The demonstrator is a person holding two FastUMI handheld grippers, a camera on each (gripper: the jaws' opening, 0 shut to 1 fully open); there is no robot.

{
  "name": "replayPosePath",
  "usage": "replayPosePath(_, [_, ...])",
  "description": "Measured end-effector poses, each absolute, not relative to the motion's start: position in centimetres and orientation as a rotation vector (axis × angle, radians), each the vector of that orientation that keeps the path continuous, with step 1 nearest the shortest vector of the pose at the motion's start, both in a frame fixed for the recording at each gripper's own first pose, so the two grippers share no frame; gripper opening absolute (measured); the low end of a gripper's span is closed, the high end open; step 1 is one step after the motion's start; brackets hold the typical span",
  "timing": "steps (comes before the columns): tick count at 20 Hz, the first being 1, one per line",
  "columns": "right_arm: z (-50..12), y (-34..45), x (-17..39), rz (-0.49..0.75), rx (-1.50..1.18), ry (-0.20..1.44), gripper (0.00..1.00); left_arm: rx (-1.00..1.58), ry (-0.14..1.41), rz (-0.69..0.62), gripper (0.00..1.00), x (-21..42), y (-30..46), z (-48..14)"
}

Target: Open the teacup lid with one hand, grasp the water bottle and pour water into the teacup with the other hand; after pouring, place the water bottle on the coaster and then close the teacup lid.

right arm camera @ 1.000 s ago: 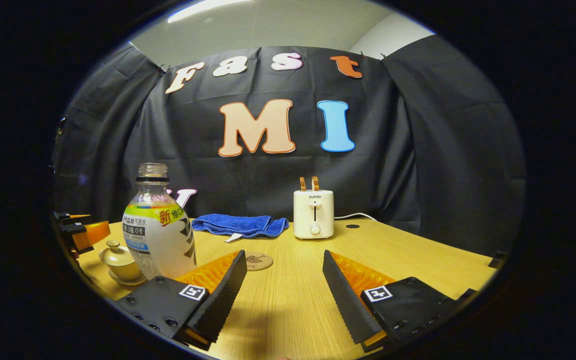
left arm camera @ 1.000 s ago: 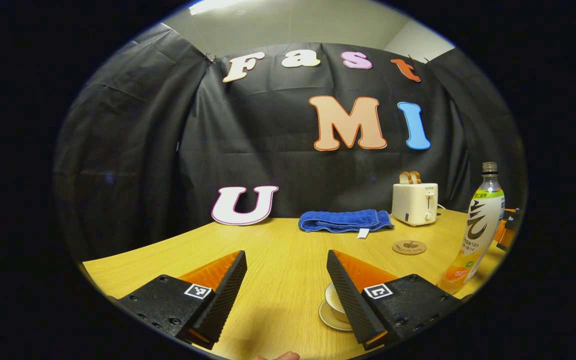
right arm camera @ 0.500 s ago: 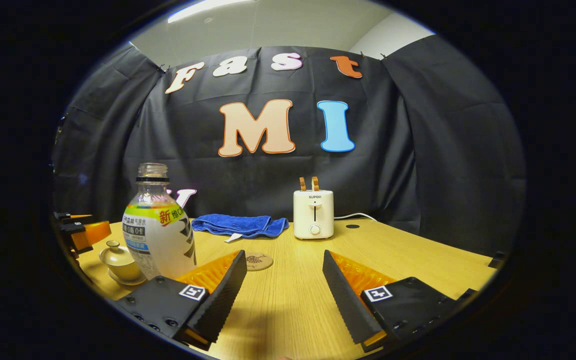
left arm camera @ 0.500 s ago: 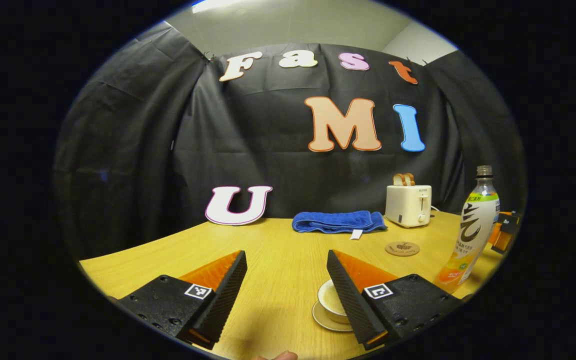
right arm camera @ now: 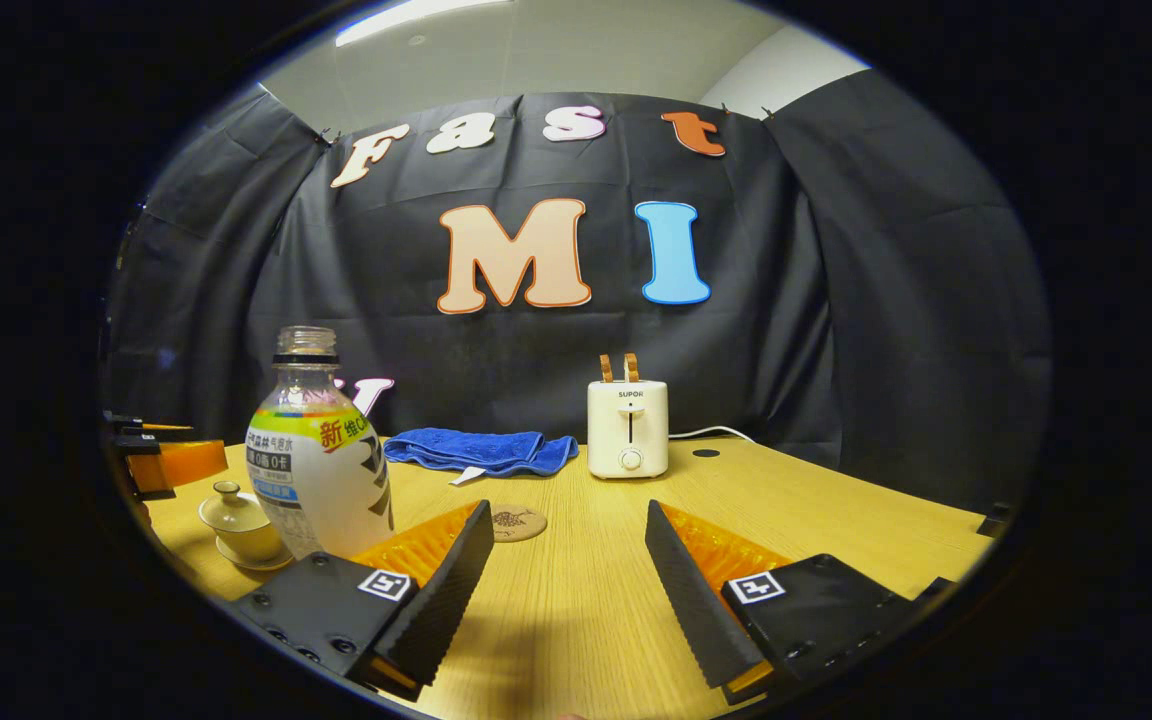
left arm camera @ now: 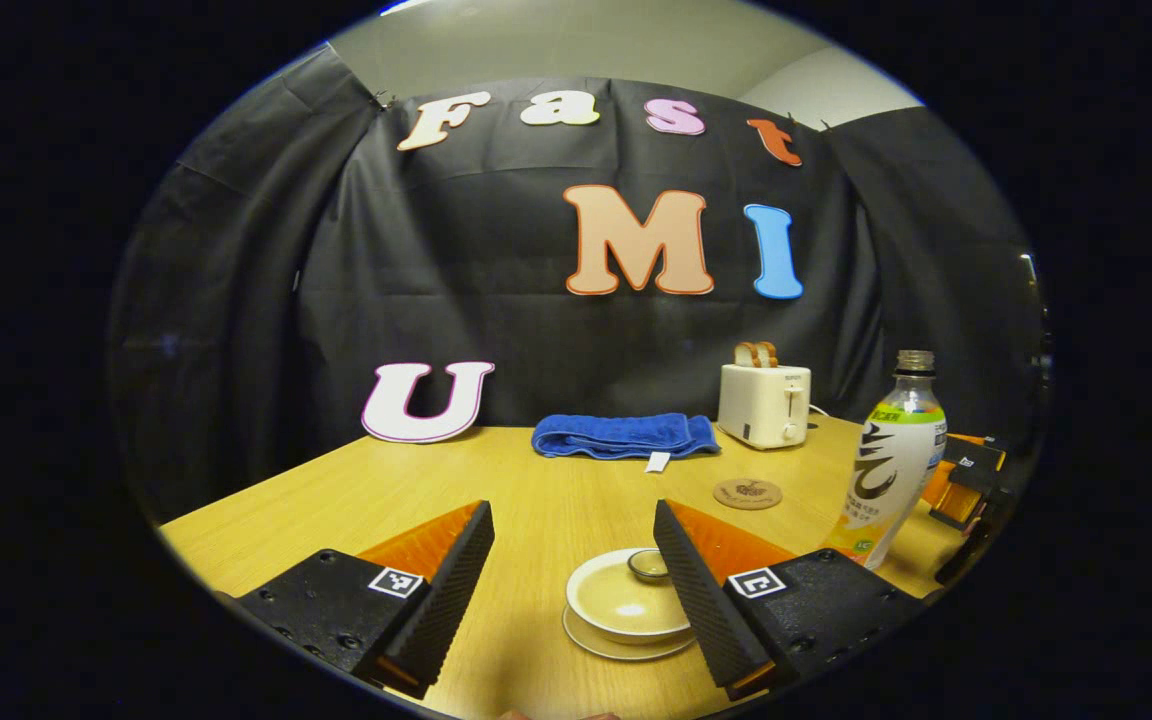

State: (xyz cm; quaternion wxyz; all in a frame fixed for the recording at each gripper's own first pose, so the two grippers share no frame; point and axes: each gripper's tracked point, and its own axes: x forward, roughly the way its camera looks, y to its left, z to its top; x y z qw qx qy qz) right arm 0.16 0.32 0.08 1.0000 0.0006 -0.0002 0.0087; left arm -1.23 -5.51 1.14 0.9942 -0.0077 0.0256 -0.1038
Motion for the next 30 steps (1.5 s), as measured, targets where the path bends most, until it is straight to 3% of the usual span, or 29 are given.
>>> replayPosePath(9, [0.0,0.4,0.2,0.017,0.001,-0.001,0.94,0.016,0.197,-0.307,0.94,-1.8,-8.0,-1.9])
replayPosePath(13, [0.0,0.4,0.3,0.020,0.001,-0.001,0.98,0.023,0.241,-0.315,0.88,-1.7,-8.3,-2.8])
replayPosePath(19, [0.1,0.5,0.2,0.026,0.001,-0.001,0.98,0.034,0.255,-0.321,0.69,-1.3,-8.8,-2.9])
replayPosePath(26, [0.0,0.5,0.2,0.026,0.001,0.000,0.98,0.060,0.230,-0.333,0.35,-0.9,-9.1,-2.6])
replayPosePath(29, [0.1,0.4,0.2,0.026,0.002,0.001,0.94,0.089,0.219,-0.342,0.28,-0.9,-9.3,-2.6])
replayPosePath(30, [0.0,0.4,0.3,0.023,0.002,0.000,0.98,0.096,0.217,-0.345,0.27,-0.8,-9.3,-2.6])
